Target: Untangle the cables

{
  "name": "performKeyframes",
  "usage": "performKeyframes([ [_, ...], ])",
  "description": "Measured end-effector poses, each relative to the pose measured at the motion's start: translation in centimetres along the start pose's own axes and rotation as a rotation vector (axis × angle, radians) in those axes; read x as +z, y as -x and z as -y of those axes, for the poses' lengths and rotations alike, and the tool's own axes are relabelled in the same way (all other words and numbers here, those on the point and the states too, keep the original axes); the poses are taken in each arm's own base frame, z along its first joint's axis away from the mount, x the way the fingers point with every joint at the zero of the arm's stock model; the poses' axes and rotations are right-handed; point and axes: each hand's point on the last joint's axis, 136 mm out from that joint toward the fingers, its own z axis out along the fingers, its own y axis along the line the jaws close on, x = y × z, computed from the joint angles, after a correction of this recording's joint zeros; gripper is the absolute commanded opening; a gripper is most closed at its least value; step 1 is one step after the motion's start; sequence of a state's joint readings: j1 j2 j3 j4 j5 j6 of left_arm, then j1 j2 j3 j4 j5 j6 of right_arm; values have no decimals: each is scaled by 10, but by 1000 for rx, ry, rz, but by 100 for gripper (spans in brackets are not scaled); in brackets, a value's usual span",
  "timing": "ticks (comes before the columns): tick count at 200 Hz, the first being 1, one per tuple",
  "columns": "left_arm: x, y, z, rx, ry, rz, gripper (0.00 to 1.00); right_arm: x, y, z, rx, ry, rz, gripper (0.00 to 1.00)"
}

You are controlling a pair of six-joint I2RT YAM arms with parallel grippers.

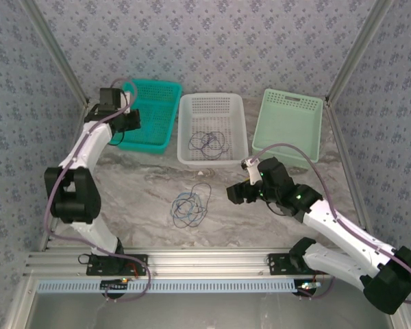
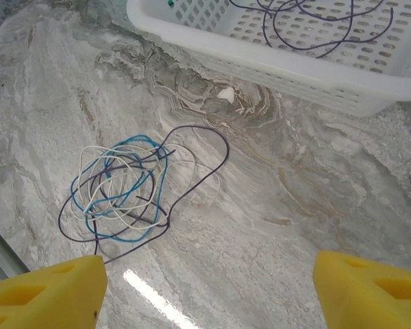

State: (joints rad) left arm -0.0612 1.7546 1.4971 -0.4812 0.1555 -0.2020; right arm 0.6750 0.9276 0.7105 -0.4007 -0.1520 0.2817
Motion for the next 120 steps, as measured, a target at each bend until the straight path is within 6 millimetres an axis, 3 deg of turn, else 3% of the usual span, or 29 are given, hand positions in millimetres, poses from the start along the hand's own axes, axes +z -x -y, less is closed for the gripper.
performKeyframes([
  [23,21,1,3,-46,-39,-35,14,2,-6,2,14,-3,-9,81],
  [42,30,0,3,-81,-51,-53,55,3,-10,3,24,-4,-15,81],
  [62,33,-7,1,-120,-42,-76,80,2,-11,4,30,-4,-12,80],
  [79,33,-14,-3,-143,-25,-79,88,2,-11,3,36,-2,-10,79],
  [85,31,-20,-5,-147,-16,-84,95,2,-11,3,41,-2,-11,78],
  [120,6,-41,-11,-159,27,-68,99,15,-18,1,63,4,-49,75],
])
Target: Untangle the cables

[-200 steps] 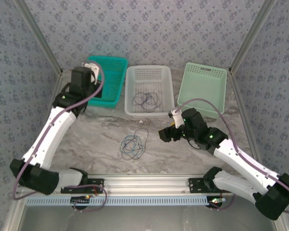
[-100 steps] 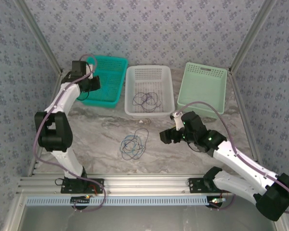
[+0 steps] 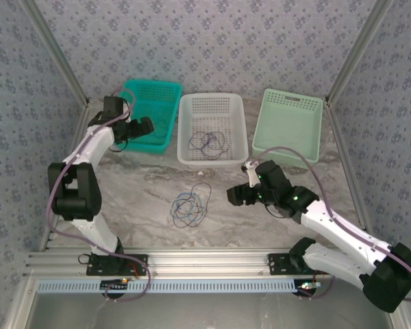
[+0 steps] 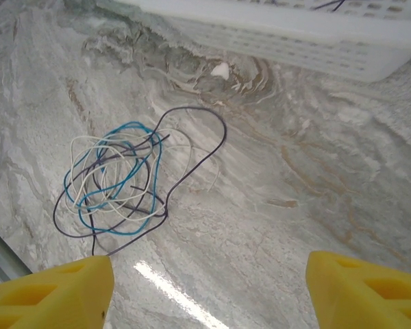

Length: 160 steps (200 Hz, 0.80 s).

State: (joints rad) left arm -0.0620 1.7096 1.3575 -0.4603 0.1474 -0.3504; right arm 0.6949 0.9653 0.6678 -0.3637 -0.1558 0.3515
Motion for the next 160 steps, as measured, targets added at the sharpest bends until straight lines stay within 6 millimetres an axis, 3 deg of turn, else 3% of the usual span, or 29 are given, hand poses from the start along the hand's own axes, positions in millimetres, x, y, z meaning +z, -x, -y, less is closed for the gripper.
performKeyframes([
  [33,-49,2,27,37,-49,146,99,28,-18,-23,-40,43,-78,73],
  [64,-83,-14,43,44,-116,238,99,52,-40,-49,-79,90,-162,73],
  [123,-90,-96,18,27,-117,224,99,89,-47,-82,-16,158,-193,73],
  [160,-99,-123,10,23,-136,237,100,105,-44,-95,10,183,-187,71],
])
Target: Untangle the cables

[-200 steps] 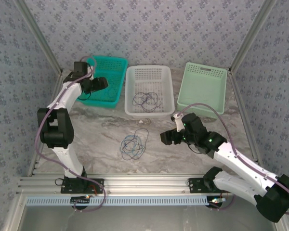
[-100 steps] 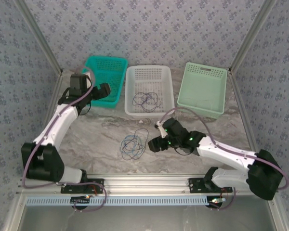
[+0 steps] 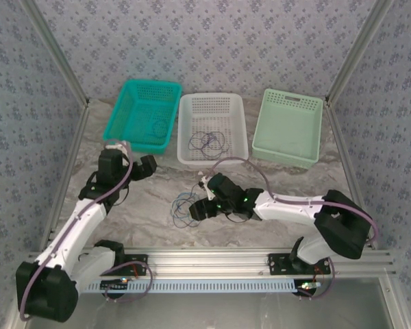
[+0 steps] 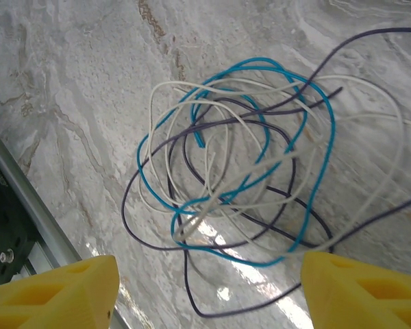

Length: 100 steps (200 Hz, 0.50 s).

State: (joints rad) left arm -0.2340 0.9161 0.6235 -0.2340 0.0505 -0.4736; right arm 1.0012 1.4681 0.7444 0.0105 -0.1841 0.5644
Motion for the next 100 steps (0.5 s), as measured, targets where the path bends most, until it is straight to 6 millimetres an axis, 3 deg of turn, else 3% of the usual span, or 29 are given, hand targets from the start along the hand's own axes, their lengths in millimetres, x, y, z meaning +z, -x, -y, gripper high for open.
performKeyframes([
  [36,-4,-14,4,3,-25,-4,100,19,9,-3,29,8,5,60],
  [68,-6,-22,0,-6,-18,-7,100,32,16,-4,47,7,1,28],
  [100,-11,-19,1,-9,-25,15,99,24,23,-11,11,2,40,1],
])
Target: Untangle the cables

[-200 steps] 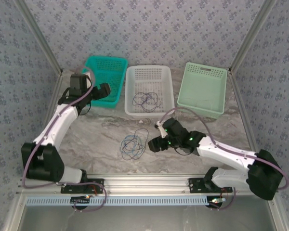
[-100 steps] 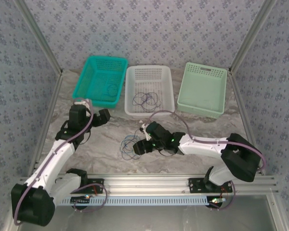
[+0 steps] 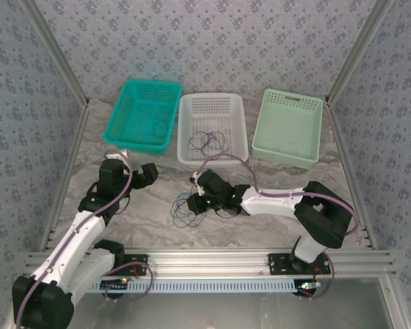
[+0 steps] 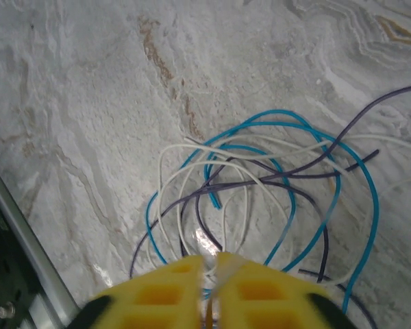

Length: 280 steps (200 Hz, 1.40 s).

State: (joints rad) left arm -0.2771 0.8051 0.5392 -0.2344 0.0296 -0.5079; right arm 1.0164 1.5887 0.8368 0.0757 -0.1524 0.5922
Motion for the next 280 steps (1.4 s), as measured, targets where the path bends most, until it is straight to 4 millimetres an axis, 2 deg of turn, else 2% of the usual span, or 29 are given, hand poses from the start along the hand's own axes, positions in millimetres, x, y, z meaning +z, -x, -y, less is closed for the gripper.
performKeyframes([
  [17,-1,-2,-1,-4,0,2,99,-16,9,-10,-38,7,42,0],
  [43,1,-10,1,-1,-7,-18,99,-54,32,-30,-94,43,137,0],
  [78,2,-23,16,35,-51,-47,99,-103,60,-56,-177,89,232,0],
  [165,2,-36,48,101,-140,-39,100,-211,87,-77,-314,101,416,0],
  [237,-27,-38,115,211,-418,48,99,-261,99,-86,-361,133,521,0],
  [280,-29,-60,149,294,-546,8,99,-276,108,-97,-370,166,565,0],
])
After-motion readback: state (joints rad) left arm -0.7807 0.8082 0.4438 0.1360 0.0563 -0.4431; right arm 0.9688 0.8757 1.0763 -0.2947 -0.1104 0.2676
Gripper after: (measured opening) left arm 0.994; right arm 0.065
